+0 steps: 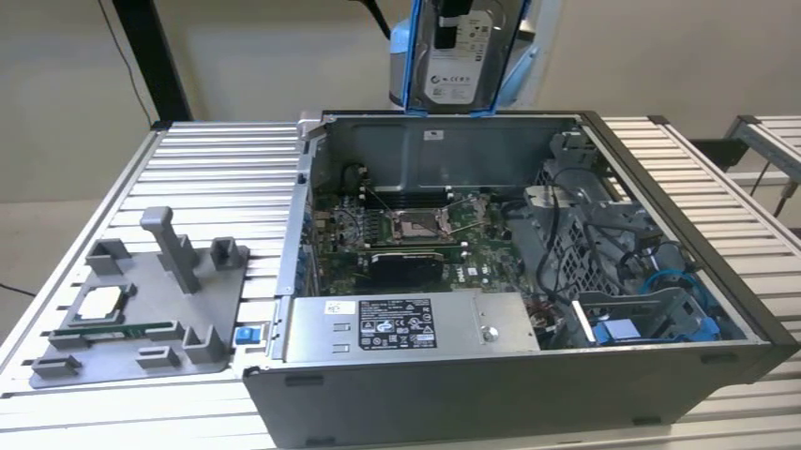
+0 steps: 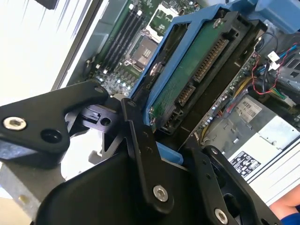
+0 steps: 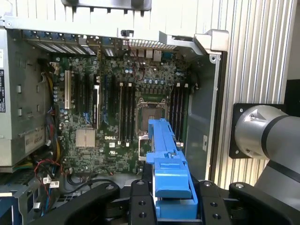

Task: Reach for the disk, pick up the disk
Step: 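Pick up the disk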

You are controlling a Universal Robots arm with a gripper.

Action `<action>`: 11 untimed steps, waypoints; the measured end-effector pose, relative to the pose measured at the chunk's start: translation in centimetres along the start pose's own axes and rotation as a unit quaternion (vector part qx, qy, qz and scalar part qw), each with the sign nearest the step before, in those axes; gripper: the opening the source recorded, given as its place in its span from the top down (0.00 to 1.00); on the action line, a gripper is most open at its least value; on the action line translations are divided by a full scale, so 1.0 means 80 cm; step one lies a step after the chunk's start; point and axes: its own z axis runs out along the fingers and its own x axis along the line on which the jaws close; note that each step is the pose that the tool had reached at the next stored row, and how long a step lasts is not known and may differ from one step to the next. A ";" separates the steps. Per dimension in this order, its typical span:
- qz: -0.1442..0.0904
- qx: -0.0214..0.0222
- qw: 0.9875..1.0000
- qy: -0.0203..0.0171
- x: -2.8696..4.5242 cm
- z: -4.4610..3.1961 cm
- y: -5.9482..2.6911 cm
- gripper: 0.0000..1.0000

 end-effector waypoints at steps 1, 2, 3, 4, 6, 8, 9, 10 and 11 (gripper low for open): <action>0.000 0.000 1.000 0.000 0.0001 0.0000 0.000 1.00; 0.000 0.000 1.000 0.000 0.0003 0.0000 0.000 1.00; 0.000 0.000 1.000 0.000 0.0006 0.0000 0.000 1.00; 0.000 0.000 1.000 0.000 0.0010 -0.0002 0.000 1.00; 0.000 0.000 1.000 0.000 0.0021 -0.0003 0.000 1.00; 0.000 0.000 1.000 0.000 0.0038 -0.0006 0.000 1.00; 0.000 0.000 1.000 0.000 0.0048 -0.0007 0.000 1.00; 0.000 0.000 1.000 0.000 0.0058 -0.0009 0.000 1.00; 0.000 0.000 1.000 0.000 0.0070 -0.0010 0.000 1.00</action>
